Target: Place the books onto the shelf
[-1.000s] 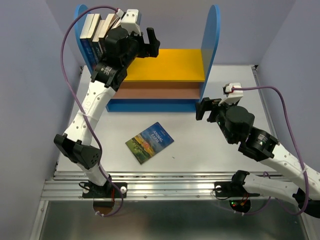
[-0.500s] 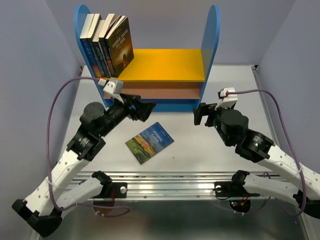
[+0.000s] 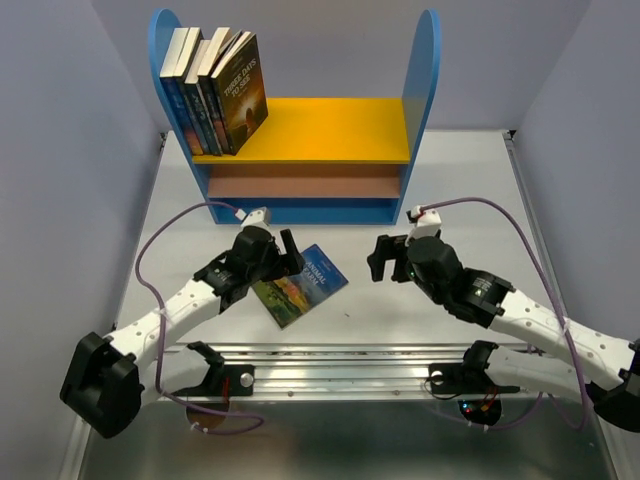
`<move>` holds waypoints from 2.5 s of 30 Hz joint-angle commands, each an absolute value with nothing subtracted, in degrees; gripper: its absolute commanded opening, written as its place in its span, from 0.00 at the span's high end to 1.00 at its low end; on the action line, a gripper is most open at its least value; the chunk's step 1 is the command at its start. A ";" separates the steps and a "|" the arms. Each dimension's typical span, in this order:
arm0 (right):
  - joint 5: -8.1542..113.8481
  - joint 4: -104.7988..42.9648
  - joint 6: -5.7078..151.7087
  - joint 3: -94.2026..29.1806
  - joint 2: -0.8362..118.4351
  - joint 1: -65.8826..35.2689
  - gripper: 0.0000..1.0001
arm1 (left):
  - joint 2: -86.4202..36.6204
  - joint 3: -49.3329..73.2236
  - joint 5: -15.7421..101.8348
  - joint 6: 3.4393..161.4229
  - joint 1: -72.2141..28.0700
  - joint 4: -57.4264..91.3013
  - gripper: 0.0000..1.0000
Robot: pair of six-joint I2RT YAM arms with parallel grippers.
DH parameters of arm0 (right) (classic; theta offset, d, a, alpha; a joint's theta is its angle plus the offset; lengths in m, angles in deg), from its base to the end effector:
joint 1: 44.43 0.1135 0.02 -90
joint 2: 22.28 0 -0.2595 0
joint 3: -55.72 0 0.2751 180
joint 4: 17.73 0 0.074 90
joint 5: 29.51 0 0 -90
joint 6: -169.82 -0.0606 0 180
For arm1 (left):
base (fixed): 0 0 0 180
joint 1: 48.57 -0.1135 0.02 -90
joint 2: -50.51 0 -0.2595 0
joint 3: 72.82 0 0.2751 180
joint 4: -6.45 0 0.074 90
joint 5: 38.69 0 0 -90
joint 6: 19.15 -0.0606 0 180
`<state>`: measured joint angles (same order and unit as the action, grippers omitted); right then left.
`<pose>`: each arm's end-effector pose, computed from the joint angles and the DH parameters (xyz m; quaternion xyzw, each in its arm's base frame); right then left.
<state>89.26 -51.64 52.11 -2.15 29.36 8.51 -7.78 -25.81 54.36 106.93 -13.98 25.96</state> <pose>0.1709 0.1779 0.2878 -0.0556 0.8370 0.1623 0.5197 0.2232 -0.1500 0.2116 -0.0244 0.8689 -0.2667 0.4163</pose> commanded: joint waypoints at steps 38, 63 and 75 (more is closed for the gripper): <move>69.71 -16.08 5.81 6.91 66.75 8.65 0.04 | -26.05 -35.00 47.27 112.16 -12.45 11.04 0.45; 66.38 -16.26 13.63 1.11 64.28 8.65 0.41 | -24.81 -33.95 50.69 118.93 -4.19 11.66 0.63; 70.07 -22.15 25.13 0.06 64.20 8.65 0.72 | -23.41 -34.47 53.07 120.60 -4.10 9.72 0.62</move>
<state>75.97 -21.98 20.38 2.35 63.39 6.57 -23.62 -33.88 56.70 117.96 -5.87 11.69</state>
